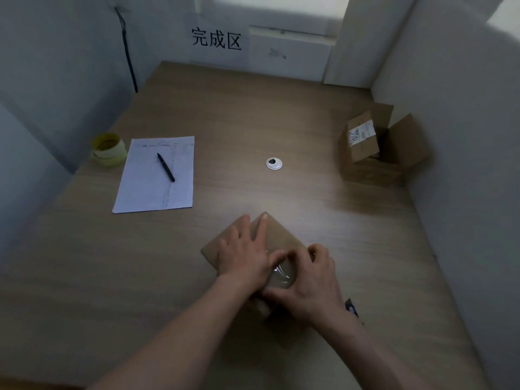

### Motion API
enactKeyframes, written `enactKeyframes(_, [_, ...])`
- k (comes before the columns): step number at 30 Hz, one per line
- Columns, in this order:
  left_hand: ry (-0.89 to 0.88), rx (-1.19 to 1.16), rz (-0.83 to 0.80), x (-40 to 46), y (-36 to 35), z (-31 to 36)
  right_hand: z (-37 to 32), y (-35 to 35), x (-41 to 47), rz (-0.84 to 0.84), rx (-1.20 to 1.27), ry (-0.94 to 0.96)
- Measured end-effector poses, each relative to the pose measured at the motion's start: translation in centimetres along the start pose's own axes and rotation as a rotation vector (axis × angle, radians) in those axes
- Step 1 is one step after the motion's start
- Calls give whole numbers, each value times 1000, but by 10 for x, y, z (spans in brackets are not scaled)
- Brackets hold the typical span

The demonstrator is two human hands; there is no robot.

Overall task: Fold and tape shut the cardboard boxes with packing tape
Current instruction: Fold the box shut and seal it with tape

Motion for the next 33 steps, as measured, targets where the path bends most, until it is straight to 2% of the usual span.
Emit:
enactKeyframes(4, [-289,112,17,16,3,-10,-2,-2,-13,63,-148,-117])
enactKeyframes(7, [-440,77,-39,28,17,-15,3,-5,-20,3,-177,2])
enactKeyframes(10, [-481,-125,-26,29,24,-21,8,-10,-24,-165,-153,132])
enactKeyframes(12, [-391,-337,141,21,31,-24,11,-11,-23,-173,-223,141])
enactKeyframes(15, [-188,-553,491,-12,30,-24,5,-11,-15,-142,-231,83])
enactKeyframes(17, [-208,-593,660,-47,13,-23,-5,-12,-6,-106,-212,57])
enactKeyframes(18, [-228,-633,675,-65,0,-23,-9,-11,0,-93,-195,57])
enactKeyframes(19, [-216,-688,635,-83,-14,-25,-12,-9,4,-86,-180,68])
enactKeyframes(22, [-59,-920,324,-114,-47,-22,-9,0,15,-90,-193,135])
enactKeyframes(24, [18,-1116,172,-113,-58,-14,-3,3,19,-103,-215,172])
enactKeyframes(28, [176,-1427,40,-100,-65,1,1,4,25,-118,-233,212])
enactKeyframes(33, [313,-1403,-72,-86,-58,3,2,8,27,-126,-219,249])
Point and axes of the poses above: each hand's wrist, its own x-axis towards the middle knuckle, its own y-axis out of the back of the hand, z = x × y, the point moved 1 cm from there along x, towards the middle knuckle, and after that the axes turned 11 degrees about -z, right-handed, at the moved point
